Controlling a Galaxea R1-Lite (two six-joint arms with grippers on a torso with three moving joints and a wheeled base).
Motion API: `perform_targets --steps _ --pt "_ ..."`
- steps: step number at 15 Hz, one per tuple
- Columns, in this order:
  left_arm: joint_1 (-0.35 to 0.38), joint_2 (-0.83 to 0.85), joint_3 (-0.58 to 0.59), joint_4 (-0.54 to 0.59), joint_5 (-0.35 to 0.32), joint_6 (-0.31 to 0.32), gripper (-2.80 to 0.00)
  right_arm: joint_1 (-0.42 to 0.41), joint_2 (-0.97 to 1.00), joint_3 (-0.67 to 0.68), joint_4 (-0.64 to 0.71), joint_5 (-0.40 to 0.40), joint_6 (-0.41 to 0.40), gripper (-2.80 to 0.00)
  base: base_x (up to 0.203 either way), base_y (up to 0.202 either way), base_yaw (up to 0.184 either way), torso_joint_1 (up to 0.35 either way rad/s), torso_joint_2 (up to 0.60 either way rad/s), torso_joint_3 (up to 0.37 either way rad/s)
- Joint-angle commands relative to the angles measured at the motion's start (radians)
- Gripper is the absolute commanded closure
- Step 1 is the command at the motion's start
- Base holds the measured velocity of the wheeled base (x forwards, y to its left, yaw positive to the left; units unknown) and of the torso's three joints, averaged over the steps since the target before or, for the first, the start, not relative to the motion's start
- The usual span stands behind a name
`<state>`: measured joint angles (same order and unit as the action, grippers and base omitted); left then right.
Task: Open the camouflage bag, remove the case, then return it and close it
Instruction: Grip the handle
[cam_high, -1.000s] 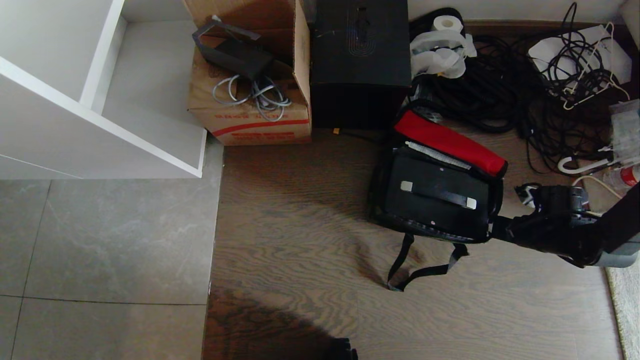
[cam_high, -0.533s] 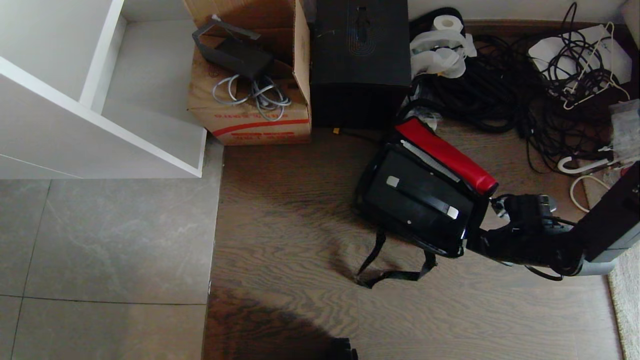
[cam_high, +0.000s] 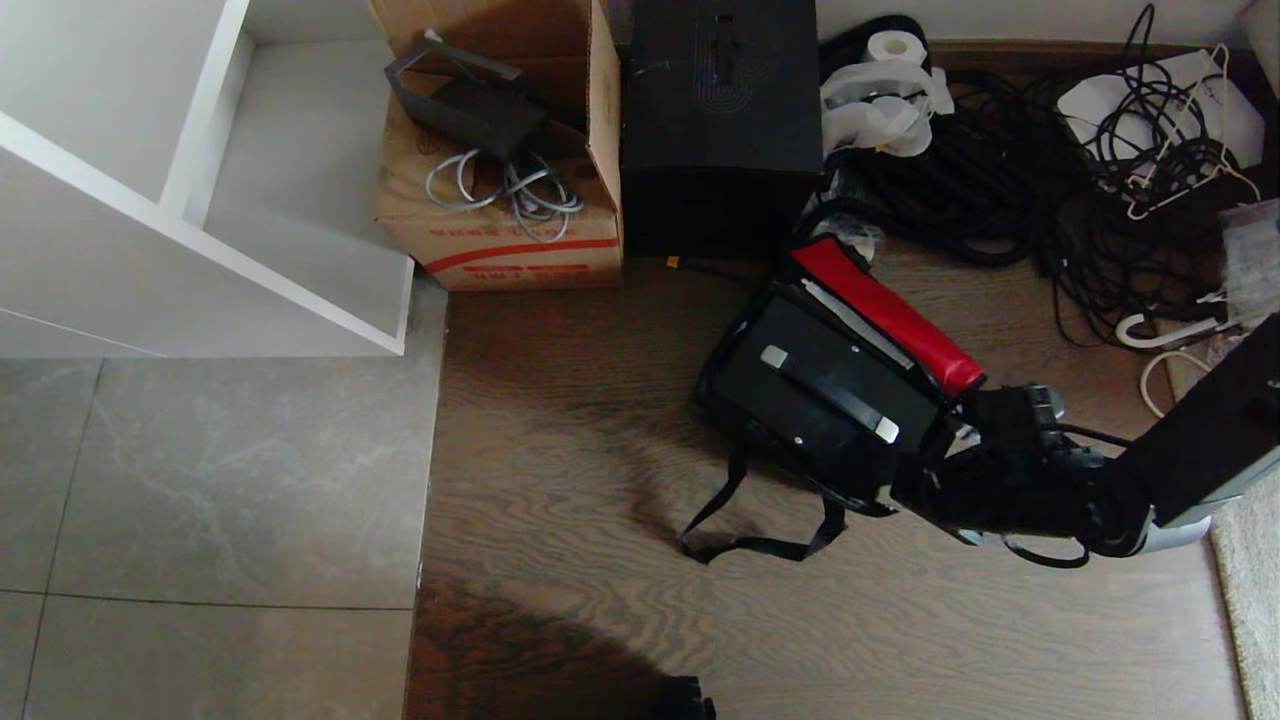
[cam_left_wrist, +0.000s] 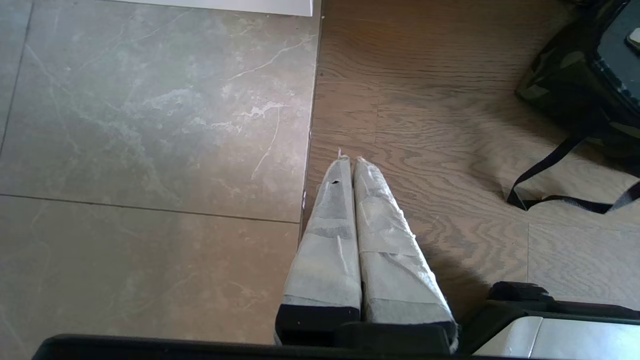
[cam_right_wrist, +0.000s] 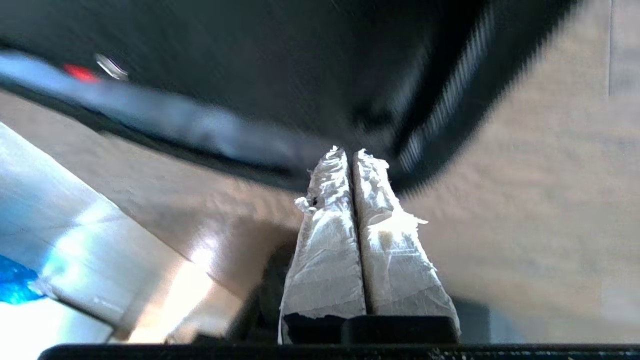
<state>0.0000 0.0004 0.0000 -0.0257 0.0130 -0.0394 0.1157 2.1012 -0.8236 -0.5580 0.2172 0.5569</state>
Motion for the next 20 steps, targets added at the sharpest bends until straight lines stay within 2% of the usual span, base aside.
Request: perform_targets --steps 1,3,4,5,8,12,13,14,15,17,18,20 --pt "0.000 0.000 0.009 0.000 0.001 -0.001 0.00 -0.004 -0.029 0.000 0.001 0.006 -0.059 0.00 0.000 0.000 0.000 0.000 0.00 0.000" --pt "0.000 0.000 0.009 0.000 0.001 -0.001 0.00 -0.013 -0.071 0.016 0.002 0.031 -0.179 0.00 0.000 0.000 0.000 0.000 0.00 0.000" --pt "0.001 0.000 0.009 0.000 0.001 -0.001 0.00 -0.014 -0.096 0.030 0.001 0.038 -0.201 0.00 0.000 0.000 0.000 0.000 0.00 0.000" --pt "0.000 0.000 0.009 0.000 0.001 -0.001 0.00 -0.012 -0.126 0.043 0.000 0.050 -0.206 0.00 0.000 0.000 0.000 0.000 0.00 0.000" --pt "0.002 0.000 0.009 0.000 0.001 -0.001 0.00 0.025 -0.207 0.068 -0.012 0.163 -0.207 0.00 0.000 0.000 0.000 0.000 0.00 0.000" --pt "0.000 0.000 0.009 0.000 0.001 -0.001 0.00 0.123 -0.233 0.050 -0.115 0.170 -0.227 0.00 0.000 0.000 0.000 0.000 0.00 0.000" --pt "0.001 0.000 0.009 0.000 0.001 -0.001 0.00 0.140 -0.225 0.042 -0.152 0.166 -0.250 0.00 0.000 0.000 0.000 0.000 0.00 0.000" --pt "0.000 0.000 0.009 0.000 0.001 -0.001 0.00 0.153 -0.210 0.034 -0.169 0.162 -0.328 0.00 0.000 0.000 0.000 0.000 0.00 0.000" --pt "0.000 0.000 0.009 0.000 0.001 -0.001 0.00 0.165 -0.179 0.017 -0.175 0.134 -0.464 -2.80 0.000 0.000 0.000 0.000 0.00 0.000" --pt "0.001 0.000 0.009 0.000 0.001 -0.001 0.00 0.190 -0.099 -0.020 -0.186 -0.001 -0.732 -2.80 0.000 0.000 0.000 0.000 0.00 0.000" --pt "0.002 0.000 0.009 0.000 0.001 -0.001 0.00 0.203 -0.058 -0.037 -0.219 -0.065 -0.826 -2.80 0.000 0.000 0.000 0.000 0.00 0.000" --pt "0.001 0.000 0.009 0.000 0.001 -0.001 0.00 0.234 -0.014 -0.054 -0.332 -0.167 -0.902 -2.80 0.000 0.000 0.000 0.000 0.00 0.000"
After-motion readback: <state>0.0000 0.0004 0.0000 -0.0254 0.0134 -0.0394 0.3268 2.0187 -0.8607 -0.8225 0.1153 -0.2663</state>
